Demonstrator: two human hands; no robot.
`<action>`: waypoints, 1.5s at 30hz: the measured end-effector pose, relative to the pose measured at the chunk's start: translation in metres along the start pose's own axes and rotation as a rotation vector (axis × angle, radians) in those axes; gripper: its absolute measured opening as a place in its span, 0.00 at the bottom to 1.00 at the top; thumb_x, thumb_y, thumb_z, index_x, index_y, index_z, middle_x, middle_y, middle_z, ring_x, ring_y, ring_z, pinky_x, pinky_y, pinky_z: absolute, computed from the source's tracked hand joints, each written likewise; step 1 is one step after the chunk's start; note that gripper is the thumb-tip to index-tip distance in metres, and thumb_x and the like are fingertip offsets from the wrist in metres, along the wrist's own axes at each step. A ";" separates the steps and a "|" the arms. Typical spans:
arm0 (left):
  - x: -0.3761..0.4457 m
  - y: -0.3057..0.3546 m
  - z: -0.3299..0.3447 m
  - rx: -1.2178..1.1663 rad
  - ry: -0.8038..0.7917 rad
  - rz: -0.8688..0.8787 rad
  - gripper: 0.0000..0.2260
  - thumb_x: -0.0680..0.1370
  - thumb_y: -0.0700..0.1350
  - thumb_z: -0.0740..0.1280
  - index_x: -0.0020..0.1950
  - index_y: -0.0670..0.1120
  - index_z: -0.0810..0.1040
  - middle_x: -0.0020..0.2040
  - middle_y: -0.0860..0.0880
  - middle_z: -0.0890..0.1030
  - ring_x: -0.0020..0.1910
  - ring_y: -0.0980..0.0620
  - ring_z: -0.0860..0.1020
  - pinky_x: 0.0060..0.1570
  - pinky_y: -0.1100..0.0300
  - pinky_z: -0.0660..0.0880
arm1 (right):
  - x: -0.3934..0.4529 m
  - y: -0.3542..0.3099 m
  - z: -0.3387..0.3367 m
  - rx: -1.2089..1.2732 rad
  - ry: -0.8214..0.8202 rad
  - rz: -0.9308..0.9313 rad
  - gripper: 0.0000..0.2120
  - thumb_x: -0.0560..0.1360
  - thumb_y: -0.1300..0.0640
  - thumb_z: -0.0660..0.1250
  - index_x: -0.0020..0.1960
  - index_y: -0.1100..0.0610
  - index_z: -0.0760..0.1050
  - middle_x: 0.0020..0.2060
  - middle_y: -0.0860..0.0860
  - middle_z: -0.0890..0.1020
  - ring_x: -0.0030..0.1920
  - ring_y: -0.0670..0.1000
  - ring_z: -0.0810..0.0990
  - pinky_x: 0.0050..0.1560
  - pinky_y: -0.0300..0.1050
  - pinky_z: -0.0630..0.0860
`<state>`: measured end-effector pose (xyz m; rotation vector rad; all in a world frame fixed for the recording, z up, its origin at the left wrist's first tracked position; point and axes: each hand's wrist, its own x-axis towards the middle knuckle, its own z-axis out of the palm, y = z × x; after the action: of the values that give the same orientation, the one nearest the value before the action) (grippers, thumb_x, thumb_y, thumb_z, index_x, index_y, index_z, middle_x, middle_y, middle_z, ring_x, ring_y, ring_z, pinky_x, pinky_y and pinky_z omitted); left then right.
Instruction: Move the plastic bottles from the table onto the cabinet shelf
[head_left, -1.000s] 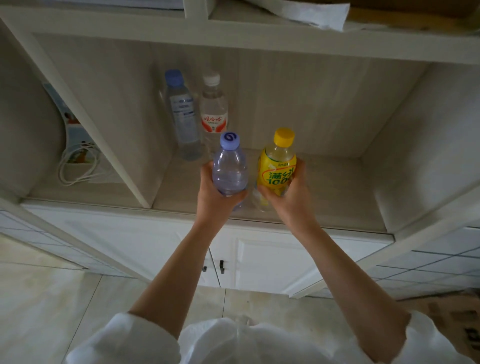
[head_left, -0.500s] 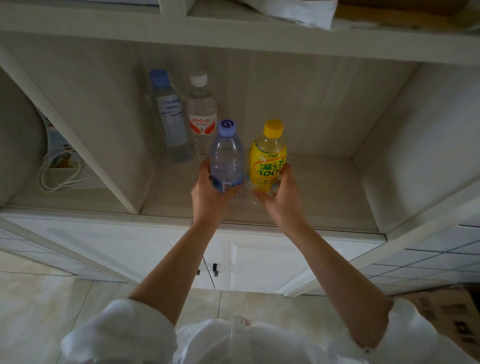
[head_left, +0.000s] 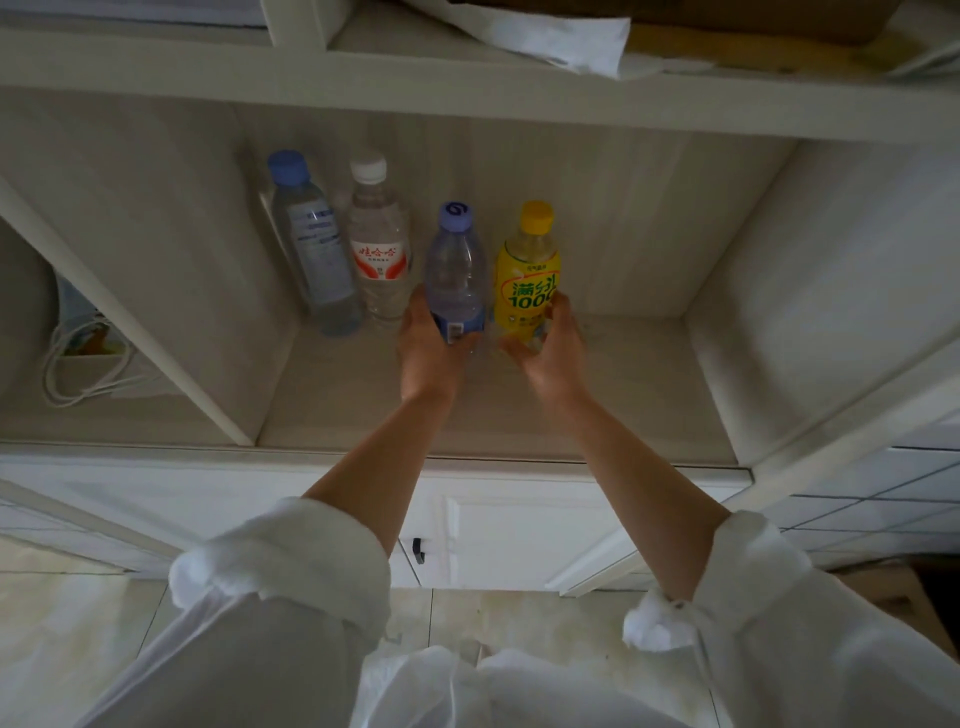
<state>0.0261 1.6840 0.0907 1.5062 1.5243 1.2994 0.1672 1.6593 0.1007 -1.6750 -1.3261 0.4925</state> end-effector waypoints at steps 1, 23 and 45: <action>0.004 -0.001 0.003 -0.004 0.007 -0.009 0.33 0.65 0.44 0.78 0.67 0.47 0.69 0.59 0.51 0.79 0.56 0.52 0.78 0.55 0.54 0.77 | 0.003 0.001 0.000 -0.006 -0.004 0.012 0.32 0.66 0.58 0.78 0.65 0.61 0.68 0.56 0.57 0.79 0.55 0.57 0.78 0.48 0.42 0.71; 0.026 0.009 0.020 0.092 0.072 -0.101 0.29 0.70 0.42 0.76 0.67 0.41 0.69 0.63 0.44 0.78 0.60 0.46 0.77 0.51 0.64 0.68 | 0.043 -0.001 0.006 -0.049 -0.014 0.114 0.30 0.69 0.57 0.76 0.65 0.60 0.66 0.60 0.58 0.78 0.59 0.58 0.78 0.54 0.44 0.72; -0.040 -0.001 -0.039 0.148 -0.004 0.022 0.16 0.76 0.39 0.66 0.64 0.45 0.74 0.50 0.49 0.82 0.48 0.52 0.81 0.49 0.57 0.79 | -0.063 0.011 -0.006 -0.041 -0.047 0.082 0.27 0.74 0.60 0.70 0.70 0.62 0.65 0.62 0.59 0.76 0.61 0.57 0.77 0.63 0.55 0.74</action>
<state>-0.0039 1.6371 0.0938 1.6200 1.6362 1.2171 0.1562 1.5997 0.0811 -1.7672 -1.3133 0.5594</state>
